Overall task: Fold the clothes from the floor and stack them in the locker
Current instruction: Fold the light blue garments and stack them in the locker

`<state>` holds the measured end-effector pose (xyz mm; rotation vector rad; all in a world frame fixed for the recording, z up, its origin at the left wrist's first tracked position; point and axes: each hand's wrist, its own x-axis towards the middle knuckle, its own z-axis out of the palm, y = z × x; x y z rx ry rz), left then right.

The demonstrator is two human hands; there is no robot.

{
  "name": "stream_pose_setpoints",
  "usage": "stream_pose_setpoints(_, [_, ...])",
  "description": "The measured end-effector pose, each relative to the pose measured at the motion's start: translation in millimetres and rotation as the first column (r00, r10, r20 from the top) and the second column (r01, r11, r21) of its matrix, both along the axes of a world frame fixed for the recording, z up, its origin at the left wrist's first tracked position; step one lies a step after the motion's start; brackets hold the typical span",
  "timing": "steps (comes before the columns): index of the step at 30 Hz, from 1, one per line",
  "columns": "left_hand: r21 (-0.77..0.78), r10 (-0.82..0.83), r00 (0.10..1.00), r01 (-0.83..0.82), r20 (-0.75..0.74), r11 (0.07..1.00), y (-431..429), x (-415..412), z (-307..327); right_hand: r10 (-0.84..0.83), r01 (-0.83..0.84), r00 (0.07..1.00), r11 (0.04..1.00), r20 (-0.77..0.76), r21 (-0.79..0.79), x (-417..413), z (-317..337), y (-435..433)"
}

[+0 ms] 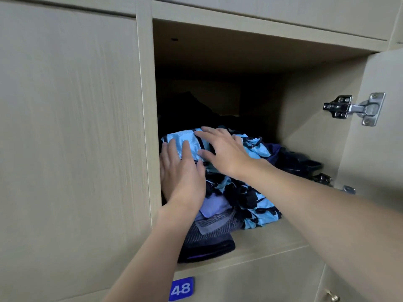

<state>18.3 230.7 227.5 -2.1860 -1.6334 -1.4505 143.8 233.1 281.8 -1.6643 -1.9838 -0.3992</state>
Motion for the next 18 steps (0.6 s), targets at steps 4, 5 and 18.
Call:
stream_pose_setpoints(4, [-0.035, 0.051, 0.998, -0.052, -0.041, 0.998, 8.3, 3.4, -4.4, -0.030, 0.030, 1.000, 0.999, 0.007, 0.045, 0.5, -9.0, 15.7])
stream_pose_setpoints(5, [-0.036, 0.055, 0.997, -0.057, -0.045, 0.998, 10.1, 3.4, -6.1, -0.033, 0.033, 0.999, 0.998, 0.009, 0.052, 0.6, -9.8, 17.3])
stream_pose_setpoints(18, [0.040, -0.049, 0.998, 0.051, -0.035, 0.998, -24.8, -3.4, -12.0, -0.040, 0.038, 0.999, 0.998, 0.022, 0.058, 8.6, -10.9, -40.8])
